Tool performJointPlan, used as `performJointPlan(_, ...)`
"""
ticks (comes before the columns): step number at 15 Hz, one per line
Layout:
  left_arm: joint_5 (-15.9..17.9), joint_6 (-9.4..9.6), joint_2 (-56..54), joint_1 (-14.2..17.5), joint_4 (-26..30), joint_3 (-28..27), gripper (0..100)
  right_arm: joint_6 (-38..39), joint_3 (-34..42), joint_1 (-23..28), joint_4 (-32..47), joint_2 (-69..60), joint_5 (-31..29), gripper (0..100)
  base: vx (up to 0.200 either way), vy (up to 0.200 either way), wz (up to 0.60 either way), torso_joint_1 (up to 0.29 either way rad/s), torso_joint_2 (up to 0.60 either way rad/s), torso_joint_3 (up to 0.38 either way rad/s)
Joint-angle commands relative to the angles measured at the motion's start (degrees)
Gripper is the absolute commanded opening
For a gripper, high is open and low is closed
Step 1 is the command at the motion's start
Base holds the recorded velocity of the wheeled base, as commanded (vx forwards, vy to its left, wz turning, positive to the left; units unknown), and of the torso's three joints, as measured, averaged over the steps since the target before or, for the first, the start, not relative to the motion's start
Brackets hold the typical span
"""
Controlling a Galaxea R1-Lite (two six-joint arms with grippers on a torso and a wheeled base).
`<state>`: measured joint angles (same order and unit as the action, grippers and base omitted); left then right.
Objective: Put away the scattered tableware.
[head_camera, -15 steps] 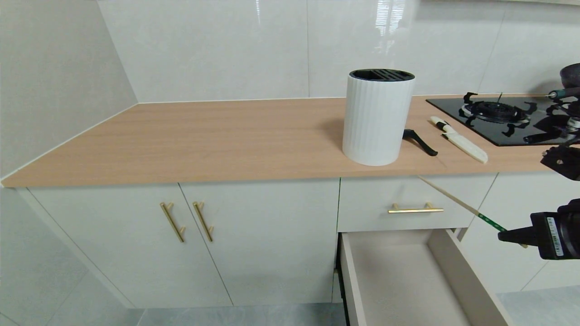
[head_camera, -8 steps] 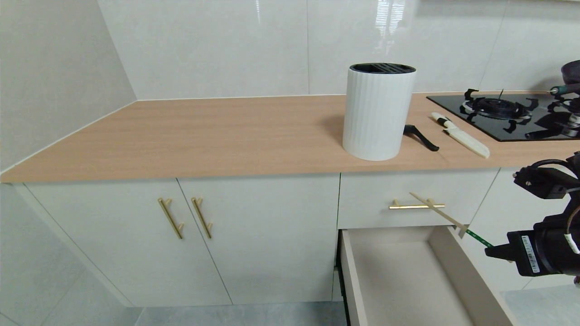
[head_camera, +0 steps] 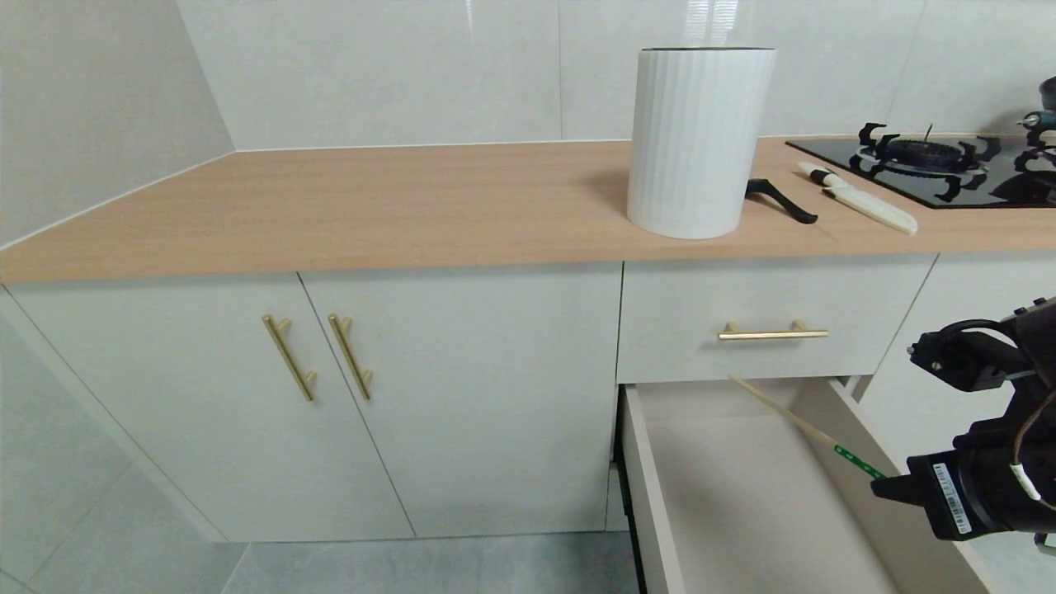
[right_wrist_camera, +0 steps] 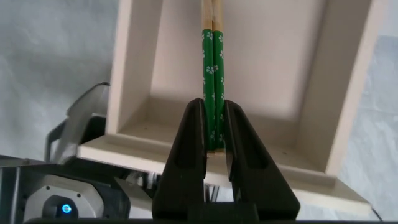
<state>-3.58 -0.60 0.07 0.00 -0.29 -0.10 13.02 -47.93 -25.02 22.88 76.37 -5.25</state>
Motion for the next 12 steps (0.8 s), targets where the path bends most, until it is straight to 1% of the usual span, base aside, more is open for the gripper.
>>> performJointPlan(1,-0.02,-0.02,0.1,0.0,0.03,0.01,100,-0.01,0.21,-0.56,-0.03,0.27,-0.02,0,0.0,0.0,0.0,-0.154,0.46,0.3)
performJointPlan(3,-0.02,-0.02,0.01,0.0,0.03,0.01,100,-0.01,0.65,-1.0,-0.47,1.94,-0.11,0,0.0,0.0,0.0,-0.141,0.45,0.295)
performJointPlan(5,-0.02,-0.02,0.01,0.0,0.03,0.01,100,-0.01,1.7,-1.0,-2.84,3.52,-0.11,0,0.0,0.0,0.0,-0.063,0.21,0.142)
performJointPlan(7,-0.02,-0.02,0.01,0.0,0.03,0.01,100,0.08,2.58,-0.91,-5.22,5.1,-0.37,0,0.0,0.0,0.0,-0.017,0.07,0.041)
performJointPlan(9,-0.02,-0.02,0.01,0.0,0.03,0.01,100,0.16,2.67,-0.91,-5.83,6.16,-0.37,0,0.0,0.0,0.0,0.0,0.0,0.0)
performJointPlan(11,-0.02,-0.02,0.01,0.0,0.03,0.01,100,0.16,2.49,-1.26,-6.09,11.52,-0.28,0,0.0,0.0,0.0,0.0,0.0,0.0)
performJointPlan(12,-0.02,-0.02,0.1,0.0,0.03,0.01,100,0.34,2.67,-1.88,-7.41,14.68,-0.37,0,0.0,0.0,0.0,0.0,0.0,0.0)
